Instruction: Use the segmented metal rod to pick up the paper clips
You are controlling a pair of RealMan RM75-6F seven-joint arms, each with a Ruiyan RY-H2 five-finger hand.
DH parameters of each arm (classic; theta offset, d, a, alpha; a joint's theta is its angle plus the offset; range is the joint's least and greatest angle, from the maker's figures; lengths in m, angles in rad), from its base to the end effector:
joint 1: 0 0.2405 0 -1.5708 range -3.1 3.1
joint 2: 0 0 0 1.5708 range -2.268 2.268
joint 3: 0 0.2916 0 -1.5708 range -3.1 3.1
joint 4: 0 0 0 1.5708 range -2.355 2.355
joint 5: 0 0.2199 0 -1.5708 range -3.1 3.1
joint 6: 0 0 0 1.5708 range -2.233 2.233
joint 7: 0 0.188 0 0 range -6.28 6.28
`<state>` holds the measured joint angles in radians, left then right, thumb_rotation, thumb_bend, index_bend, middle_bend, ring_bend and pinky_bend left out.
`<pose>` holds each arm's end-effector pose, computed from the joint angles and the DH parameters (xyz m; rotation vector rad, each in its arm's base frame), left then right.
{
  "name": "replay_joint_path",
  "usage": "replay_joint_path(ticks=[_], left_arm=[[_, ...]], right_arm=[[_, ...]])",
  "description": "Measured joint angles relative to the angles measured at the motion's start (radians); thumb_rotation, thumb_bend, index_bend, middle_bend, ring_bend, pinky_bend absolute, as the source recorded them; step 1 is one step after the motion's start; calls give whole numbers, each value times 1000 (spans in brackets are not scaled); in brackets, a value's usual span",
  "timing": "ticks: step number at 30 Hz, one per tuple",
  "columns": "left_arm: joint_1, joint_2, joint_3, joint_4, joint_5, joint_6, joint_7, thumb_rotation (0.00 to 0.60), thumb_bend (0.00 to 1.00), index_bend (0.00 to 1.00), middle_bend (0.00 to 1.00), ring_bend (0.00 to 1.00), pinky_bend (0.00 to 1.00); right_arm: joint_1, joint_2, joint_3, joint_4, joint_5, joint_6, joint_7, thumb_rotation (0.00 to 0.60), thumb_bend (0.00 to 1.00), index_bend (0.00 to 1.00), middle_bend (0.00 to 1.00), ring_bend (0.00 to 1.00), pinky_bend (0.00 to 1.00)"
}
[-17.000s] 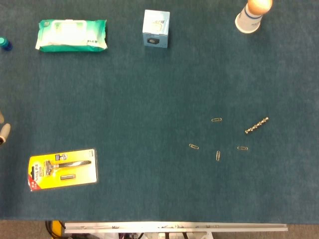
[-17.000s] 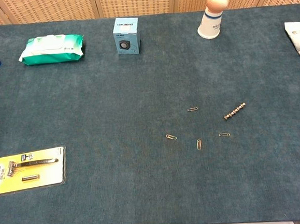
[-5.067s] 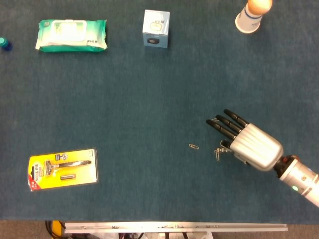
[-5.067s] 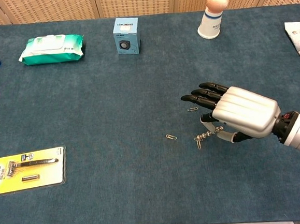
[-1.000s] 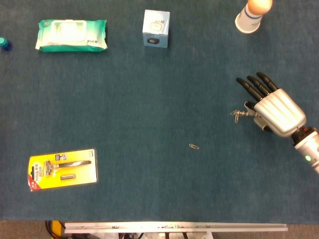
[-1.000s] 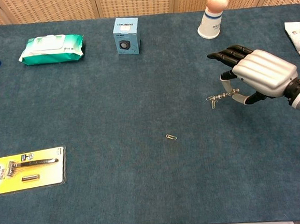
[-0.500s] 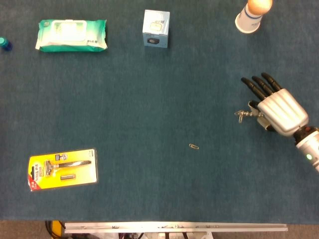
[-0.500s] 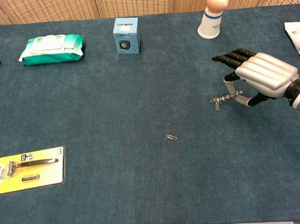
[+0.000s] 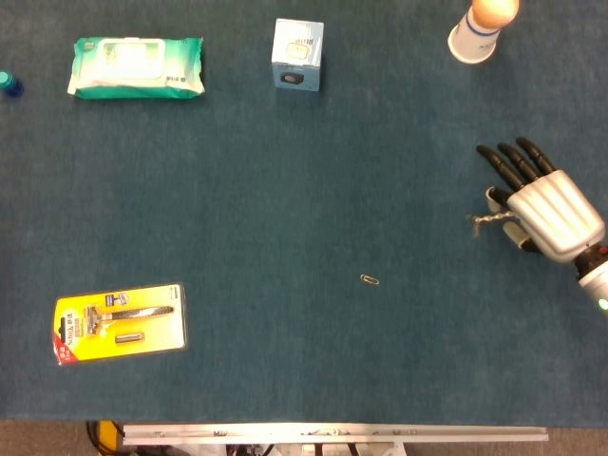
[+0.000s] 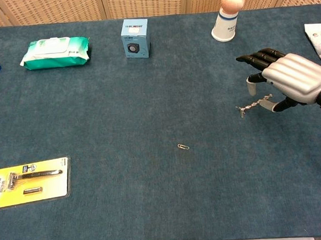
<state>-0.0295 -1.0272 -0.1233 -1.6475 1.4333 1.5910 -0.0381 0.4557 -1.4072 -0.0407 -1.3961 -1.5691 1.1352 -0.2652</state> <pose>-0.3508 0.2220 0.2310 -1.2079 -0.8050 -0.9377 -0.2791 -0.3131 -0.0008 2.0004 -0.6598 0.7584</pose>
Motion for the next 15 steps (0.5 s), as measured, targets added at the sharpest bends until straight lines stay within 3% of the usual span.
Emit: replay_joint_path(ticks=[7,15], left_arm=[[-1,-1,3,0,5,-2,-2,600,255,547,462,384,610],[-5,-6,9,5,11,-9,16,600,255,548,462,384,610]], right_arm=[[-24,23,-2,-17,-10,47,11,600,286,442,37,0,11],[-99,56,12,-56,-15,198,37,600,287,441,50,0,11]])
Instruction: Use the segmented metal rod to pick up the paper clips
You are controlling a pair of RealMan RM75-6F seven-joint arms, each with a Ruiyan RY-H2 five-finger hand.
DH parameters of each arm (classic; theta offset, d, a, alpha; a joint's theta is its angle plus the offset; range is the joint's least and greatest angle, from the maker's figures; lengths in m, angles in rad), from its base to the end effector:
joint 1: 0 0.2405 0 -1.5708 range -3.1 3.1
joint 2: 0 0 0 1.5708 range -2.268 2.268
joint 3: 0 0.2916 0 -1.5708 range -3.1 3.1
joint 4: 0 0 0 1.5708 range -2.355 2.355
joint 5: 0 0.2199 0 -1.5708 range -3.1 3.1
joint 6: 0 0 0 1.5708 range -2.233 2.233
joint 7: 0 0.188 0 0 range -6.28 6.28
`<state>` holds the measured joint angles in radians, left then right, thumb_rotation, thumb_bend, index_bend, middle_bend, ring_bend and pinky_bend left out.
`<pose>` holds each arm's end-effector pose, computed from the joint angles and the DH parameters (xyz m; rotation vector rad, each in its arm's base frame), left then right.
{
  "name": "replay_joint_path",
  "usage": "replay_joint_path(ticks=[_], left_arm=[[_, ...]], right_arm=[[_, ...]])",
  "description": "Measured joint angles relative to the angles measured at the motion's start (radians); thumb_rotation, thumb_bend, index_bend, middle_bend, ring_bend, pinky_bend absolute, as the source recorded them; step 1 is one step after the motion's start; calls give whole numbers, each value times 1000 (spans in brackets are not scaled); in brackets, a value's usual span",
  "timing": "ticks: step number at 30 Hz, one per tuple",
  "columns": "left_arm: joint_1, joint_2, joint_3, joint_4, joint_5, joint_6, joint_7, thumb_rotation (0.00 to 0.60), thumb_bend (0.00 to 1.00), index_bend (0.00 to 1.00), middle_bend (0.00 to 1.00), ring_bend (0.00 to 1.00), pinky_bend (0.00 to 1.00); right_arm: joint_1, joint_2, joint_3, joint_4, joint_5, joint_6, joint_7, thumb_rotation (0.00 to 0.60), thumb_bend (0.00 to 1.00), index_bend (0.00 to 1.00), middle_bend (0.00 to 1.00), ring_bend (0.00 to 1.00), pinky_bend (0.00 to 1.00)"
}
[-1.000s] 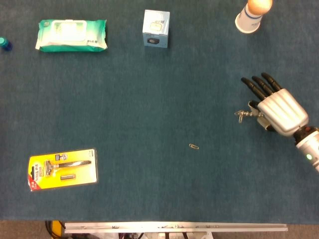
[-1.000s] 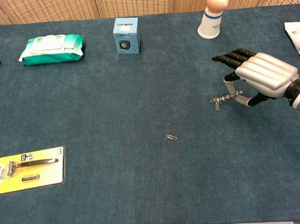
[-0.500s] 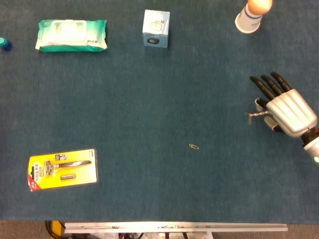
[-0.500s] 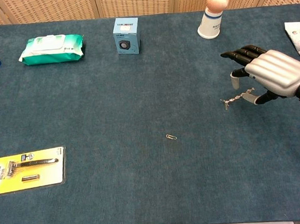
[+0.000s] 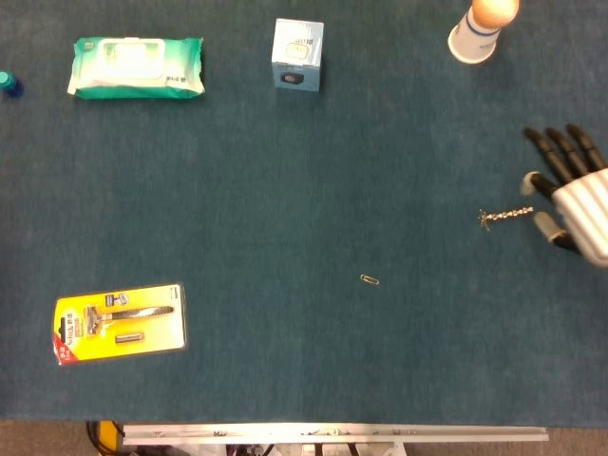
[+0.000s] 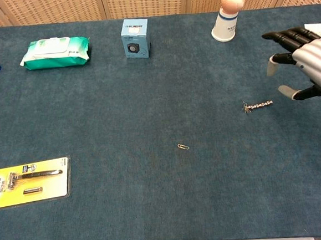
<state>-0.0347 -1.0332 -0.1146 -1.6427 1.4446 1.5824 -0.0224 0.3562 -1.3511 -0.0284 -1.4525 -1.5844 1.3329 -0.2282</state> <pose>-0.3502 0.2226 0.2255 -1.2331 -0.8020 -0.9245 -0.2866 -0.2935 0.0490 1.8020 -0.6692 0.8830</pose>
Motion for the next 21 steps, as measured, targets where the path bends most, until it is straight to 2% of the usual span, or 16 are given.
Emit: replay_joint_path(ticks=[12,21], left_arm=[[-14,-18,32,-11,50,-21,58,600,255,548,462,384,609],[-38,-51,62,-20,88,-64,109,600,255,549,462,384,610]], right_arm=[[-156,77,12,-87,5,222,44,600,286,441,50,0,11],[-245,83,3,-33,-28,345,196,600,285,441,50,0,11]])
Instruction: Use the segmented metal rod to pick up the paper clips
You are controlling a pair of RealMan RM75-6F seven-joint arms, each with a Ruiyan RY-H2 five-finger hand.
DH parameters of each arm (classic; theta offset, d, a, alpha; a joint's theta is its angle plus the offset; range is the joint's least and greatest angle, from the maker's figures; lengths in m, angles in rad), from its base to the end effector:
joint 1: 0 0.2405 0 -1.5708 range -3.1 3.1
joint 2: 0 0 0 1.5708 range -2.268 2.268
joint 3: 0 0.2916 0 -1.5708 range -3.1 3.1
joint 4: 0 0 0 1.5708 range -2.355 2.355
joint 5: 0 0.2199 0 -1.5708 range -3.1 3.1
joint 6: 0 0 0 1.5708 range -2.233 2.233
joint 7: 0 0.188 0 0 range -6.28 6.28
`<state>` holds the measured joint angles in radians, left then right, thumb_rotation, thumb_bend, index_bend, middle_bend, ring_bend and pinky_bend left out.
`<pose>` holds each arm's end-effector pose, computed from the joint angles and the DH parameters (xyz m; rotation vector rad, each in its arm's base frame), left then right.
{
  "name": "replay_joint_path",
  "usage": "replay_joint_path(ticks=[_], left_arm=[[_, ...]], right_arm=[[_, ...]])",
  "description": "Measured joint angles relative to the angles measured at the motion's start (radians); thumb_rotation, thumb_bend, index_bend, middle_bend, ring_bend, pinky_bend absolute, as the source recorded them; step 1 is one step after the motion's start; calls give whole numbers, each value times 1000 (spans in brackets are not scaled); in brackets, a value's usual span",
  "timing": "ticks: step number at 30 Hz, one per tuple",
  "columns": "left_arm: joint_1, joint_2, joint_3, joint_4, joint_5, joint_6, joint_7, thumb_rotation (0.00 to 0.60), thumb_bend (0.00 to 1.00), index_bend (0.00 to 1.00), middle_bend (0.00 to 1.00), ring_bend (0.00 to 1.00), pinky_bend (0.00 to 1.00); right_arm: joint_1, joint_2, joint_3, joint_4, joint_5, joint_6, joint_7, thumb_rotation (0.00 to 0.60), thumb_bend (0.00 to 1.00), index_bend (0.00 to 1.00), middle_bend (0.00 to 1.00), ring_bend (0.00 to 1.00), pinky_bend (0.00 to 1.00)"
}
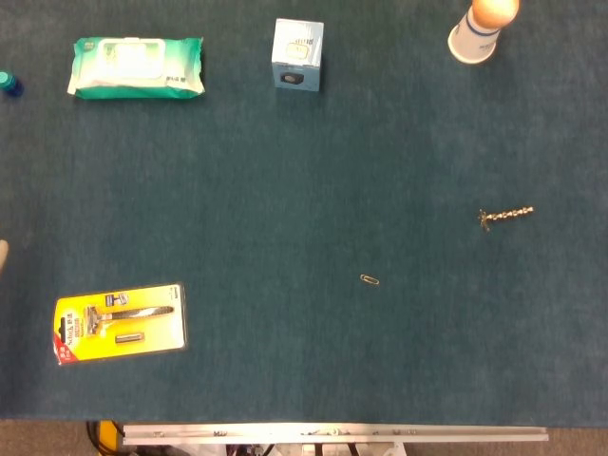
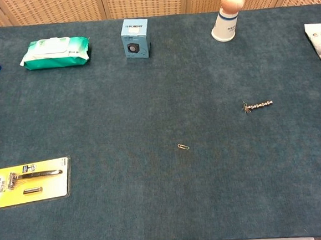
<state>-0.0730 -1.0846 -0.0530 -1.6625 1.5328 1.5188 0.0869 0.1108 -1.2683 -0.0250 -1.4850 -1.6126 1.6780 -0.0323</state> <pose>-0.3324 0.2243 0.1765 -1.4092 -0.8151 -0.8863 -0.3259 -0.2191 0.1351 1.4233 -0.7486 1.0557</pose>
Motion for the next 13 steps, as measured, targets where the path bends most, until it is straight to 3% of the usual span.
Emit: replay_joint_path(ticks=[13], left_arm=[[-18,-20,16,-1,12,-30,9,600,255,550,462,384,609]], right_arm=[[-61,-6,27,109,-23,83,183,600,285,441,54,0,11]])
